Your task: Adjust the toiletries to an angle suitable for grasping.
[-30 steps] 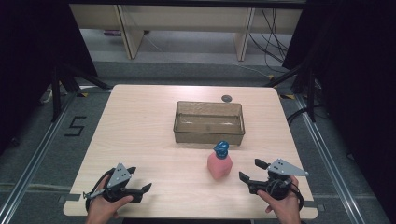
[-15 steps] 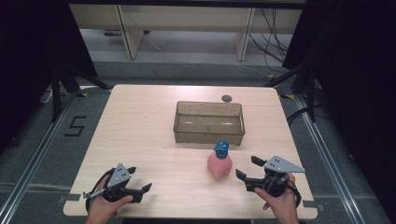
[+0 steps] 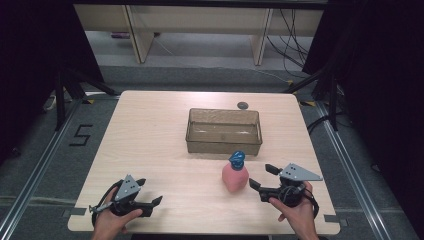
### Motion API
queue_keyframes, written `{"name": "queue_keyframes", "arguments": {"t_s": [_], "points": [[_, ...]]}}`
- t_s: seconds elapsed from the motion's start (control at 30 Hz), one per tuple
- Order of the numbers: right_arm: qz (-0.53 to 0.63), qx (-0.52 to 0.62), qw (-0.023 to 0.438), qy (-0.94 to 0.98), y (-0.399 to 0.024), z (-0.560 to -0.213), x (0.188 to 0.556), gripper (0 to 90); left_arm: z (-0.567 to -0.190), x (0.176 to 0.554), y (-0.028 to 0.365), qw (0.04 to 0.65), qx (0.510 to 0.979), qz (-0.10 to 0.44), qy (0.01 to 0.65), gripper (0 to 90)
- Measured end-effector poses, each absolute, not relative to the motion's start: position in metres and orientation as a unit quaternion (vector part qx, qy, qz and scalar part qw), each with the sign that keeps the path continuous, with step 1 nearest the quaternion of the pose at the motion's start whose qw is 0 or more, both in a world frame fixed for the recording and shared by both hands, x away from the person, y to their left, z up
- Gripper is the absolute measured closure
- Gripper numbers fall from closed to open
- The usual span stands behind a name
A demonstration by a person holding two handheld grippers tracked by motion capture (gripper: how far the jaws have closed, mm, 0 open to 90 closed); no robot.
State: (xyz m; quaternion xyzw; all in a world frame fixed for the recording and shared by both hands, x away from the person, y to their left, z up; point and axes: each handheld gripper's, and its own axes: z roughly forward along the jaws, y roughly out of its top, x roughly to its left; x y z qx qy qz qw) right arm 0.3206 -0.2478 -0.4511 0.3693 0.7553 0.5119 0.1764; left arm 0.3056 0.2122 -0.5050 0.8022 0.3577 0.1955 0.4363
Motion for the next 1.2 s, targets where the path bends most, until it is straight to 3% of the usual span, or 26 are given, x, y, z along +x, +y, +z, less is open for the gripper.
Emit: {"name": "queue_keyframes", "arguments": {"t_s": [1.2], "points": [[0.511, 0.333, 0.175, 0.773, -0.212, -0.447, 0.352, 21.8, -0.505, 0.305, 0.210, 0.437, 0.803, 0.188, 0.359, 15.2]]}}
